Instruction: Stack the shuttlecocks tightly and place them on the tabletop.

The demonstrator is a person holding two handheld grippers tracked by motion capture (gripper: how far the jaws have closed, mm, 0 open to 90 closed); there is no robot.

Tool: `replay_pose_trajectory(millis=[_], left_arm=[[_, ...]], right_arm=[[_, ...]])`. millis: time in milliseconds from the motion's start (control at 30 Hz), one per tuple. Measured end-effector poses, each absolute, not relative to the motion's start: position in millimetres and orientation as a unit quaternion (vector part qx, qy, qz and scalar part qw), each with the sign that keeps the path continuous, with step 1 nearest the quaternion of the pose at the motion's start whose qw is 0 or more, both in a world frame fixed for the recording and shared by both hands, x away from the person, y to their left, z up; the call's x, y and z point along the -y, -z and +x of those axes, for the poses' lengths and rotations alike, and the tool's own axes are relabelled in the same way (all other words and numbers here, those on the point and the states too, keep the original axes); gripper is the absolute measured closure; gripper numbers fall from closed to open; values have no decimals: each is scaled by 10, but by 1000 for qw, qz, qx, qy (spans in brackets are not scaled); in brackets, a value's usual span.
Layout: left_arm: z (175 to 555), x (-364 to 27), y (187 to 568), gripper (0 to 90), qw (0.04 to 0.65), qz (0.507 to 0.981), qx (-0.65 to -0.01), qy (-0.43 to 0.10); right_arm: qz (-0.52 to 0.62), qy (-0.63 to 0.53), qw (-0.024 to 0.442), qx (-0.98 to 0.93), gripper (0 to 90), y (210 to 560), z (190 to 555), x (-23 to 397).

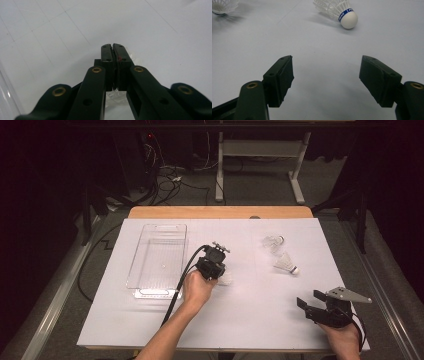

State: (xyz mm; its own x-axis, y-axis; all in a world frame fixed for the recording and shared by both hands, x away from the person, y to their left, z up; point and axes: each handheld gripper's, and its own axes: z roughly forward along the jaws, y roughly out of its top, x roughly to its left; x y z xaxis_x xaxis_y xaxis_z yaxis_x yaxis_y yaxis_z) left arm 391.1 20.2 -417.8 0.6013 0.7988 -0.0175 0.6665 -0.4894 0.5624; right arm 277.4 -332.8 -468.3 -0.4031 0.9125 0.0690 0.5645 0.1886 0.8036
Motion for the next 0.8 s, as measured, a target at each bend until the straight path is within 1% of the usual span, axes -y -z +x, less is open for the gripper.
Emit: replay_pose_trajectory(millis=[400,633,800], left_arm=[[3987,-260,4059,882,263,858,-418,-140],[4088,-291,4013,882,270,856,-421,-133],[4169,-308,3985,882,265,856,-421,-139]], right_arm=[[500,-394,220,-739,280,4683,2773,3329],[500,-396,218,-739,280,4686,2779,3331],[500,-395,218,-739,280,4688,2781,3331]])
